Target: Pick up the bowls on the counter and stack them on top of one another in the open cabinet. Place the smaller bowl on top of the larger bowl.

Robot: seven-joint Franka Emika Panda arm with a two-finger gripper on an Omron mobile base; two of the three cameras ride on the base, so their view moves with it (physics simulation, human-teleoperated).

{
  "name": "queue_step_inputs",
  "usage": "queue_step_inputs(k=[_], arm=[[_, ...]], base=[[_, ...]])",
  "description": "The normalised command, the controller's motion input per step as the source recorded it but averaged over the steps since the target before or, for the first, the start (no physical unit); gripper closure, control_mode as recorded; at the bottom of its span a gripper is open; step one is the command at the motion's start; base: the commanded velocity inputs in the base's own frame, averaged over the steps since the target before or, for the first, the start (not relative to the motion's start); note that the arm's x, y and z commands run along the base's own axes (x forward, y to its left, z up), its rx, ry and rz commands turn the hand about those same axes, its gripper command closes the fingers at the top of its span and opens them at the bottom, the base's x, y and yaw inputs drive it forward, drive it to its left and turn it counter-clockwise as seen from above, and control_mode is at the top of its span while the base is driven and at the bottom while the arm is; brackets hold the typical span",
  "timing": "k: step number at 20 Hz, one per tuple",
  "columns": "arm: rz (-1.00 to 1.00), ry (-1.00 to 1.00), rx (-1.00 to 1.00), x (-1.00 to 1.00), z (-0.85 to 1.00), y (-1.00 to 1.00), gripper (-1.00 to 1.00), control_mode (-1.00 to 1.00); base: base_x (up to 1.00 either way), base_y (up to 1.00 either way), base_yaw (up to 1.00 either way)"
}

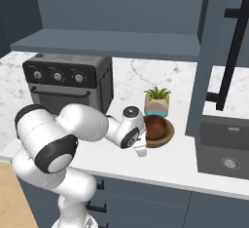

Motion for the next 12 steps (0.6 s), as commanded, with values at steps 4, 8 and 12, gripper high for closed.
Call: queue_step_inputs(k=[4, 8, 12], arm=[[-0.10, 0.00, 0.00, 0.38, -0.06, 0.00, 1.00, -1.00], [-0.09, 0.00, 0.01, 0.11, 0.00, 0.00, 1.00, -1.00], [-0.10, -0.02, 0.02, -0.09, 0.07, 0.00, 1.00, -1.00]], base=[[0.00, 0.00, 0.00], [0.00, 0.00, 0.00], [0.00, 0.00, 0.00]])
